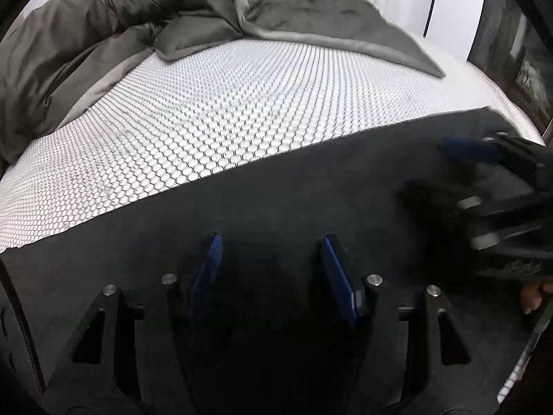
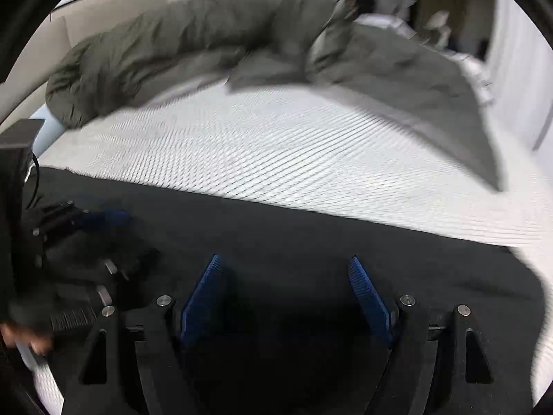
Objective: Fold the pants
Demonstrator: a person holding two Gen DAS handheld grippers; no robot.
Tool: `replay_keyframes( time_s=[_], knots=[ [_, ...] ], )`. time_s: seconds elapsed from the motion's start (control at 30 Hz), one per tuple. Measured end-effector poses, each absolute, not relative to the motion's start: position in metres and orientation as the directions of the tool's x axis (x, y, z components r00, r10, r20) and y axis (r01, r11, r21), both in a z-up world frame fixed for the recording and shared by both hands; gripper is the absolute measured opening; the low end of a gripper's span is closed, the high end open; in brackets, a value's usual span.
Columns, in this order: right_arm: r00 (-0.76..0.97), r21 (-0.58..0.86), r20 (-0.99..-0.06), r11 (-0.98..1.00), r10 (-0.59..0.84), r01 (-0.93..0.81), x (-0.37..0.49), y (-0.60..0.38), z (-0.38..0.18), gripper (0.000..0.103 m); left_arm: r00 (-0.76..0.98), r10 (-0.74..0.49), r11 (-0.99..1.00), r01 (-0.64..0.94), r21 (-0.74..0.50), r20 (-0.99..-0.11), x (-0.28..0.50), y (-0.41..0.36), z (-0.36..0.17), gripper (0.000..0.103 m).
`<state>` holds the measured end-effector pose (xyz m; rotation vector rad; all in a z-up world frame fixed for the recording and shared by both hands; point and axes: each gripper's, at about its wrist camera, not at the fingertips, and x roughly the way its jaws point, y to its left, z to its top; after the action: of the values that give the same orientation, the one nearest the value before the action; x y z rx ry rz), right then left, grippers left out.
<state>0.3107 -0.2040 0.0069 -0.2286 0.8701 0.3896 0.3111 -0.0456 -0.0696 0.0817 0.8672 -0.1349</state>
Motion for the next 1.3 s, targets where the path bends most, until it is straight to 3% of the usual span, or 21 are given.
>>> replay_keyframes(
  time_s=[0.1,0.2,0.23,0.33,0.4,0.47,0.53,0.6,0.7,0.77,0.83,0.93,0.97,1.03,1.1,1.2,1.3],
  knots=[
    [0.592,-0.196,-0.8,0.888,0.101,-0.417,0.325,-0.204,-0.018,0.073,0.635,-0.095,0.992,0.124,-0.021,-0.766,0.315,-0.033,-0.072,0.058],
    [0.675,-0.443,-0.708,0.875,-0.208,-0.195,0.333,-0.266,-0.013,0.078,0.639,-0.078,0.997,0.067,-0.045,-0.765,0.315,-0.015,-0.074,0.058],
    [0.659,-0.465,-0.686,0.882,-0.309,-0.071,0.341,-0.304,-0.013,0.079,0.638,-0.084,0.996,0.057,-0.062,-0.765,0.319,-0.007,-0.076,0.058],
    [0.619,-0.337,-0.739,0.941,-0.266,0.001,0.348,-0.36,-0.014,0.079,0.641,-0.073,0.997,0.046,-0.056,-0.764,0.321,-0.002,-0.075,0.058],
    [0.649,-0.387,-0.699,0.922,-0.3,0.01,0.339,-0.351,-0.004,0.08,0.647,-0.05,0.999,0.042,-0.029,-0.761,0.316,-0.006,-0.067,0.058],
    [0.686,-0.43,-0.656,0.903,-0.314,0.002,0.316,-0.331,0.01,0.081,0.67,-0.112,0.993,0.1,-0.06,-0.734,0.302,-0.014,-0.053,0.058],
    [0.717,-0.302,-0.676,0.951,-0.168,-0.061,0.282,-0.307,0.026,0.088,0.69,-0.21,0.976,0.195,-0.102,-0.692,0.278,-0.033,-0.037,0.06],
    [0.715,-0.161,-0.699,0.976,-0.006,-0.149,0.252,-0.296,0.023,0.09,0.668,-0.294,0.947,0.3,-0.115,-0.684,0.259,-0.058,-0.035,0.072],
    [0.652,-0.004,-0.734,0.959,0.19,-0.284,0.23,-0.264,-0.003,0.09,0.598,-0.309,0.919,0.389,-0.069,-0.74,0.242,-0.094,-0.058,0.071],
    [0.604,-0.087,-0.789,0.952,0.114,-0.294,0.232,-0.251,-0.037,0.088,0.579,-0.221,0.931,0.366,0.008,-0.785,0.235,-0.1,-0.076,0.071],
    [0.615,-0.124,-0.784,0.949,0.086,-0.29,0.237,-0.252,-0.044,0.088,0.6,-0.205,0.931,0.362,0.034,-0.773,0.223,-0.087,-0.08,0.071],
    [0.644,-0.195,-0.765,0.957,-0.011,-0.215,0.244,-0.272,-0.04,0.092,0.629,-0.125,0.961,0.269,0.063,-0.767,0.212,-0.041,-0.077,0.072],
    [0.641,-0.199,-0.767,0.962,-0.033,-0.188,0.247,-0.28,-0.044,0.094,0.638,-0.073,0.974,0.21,0.081,-0.767,0.208,-0.019,-0.077,0.077],
    [0.629,-0.141,-0.777,0.979,-0.018,-0.146,0.256,-0.303,-0.045,0.094,0.642,0.039,0.993,0.061,0.102,-0.765,0.2,0.036,-0.079,0.078],
    [0.642,-0.177,-0.763,0.98,-0.075,-0.096,0.266,-0.313,-0.046,0.094,0.636,0.106,0.994,-0.066,0.084,-0.765,0.189,0.085,-0.078,0.084],
    [0.651,-0.185,-0.752,0.98,-0.098,-0.066,0.271,-0.324,-0.038,0.094,0.621,0.206,0.974,-0.201,0.1,-0.756,0.169,0.132,-0.075,0.083],
    [0.659,-0.174,-0.748,0.982,-0.082,-0.076,0.266,-0.324,-0.03,0.094,0.644,0.169,0.976,-0.214,0.036,-0.747,0.15,0.143,-0.068,0.075]
  ],
)
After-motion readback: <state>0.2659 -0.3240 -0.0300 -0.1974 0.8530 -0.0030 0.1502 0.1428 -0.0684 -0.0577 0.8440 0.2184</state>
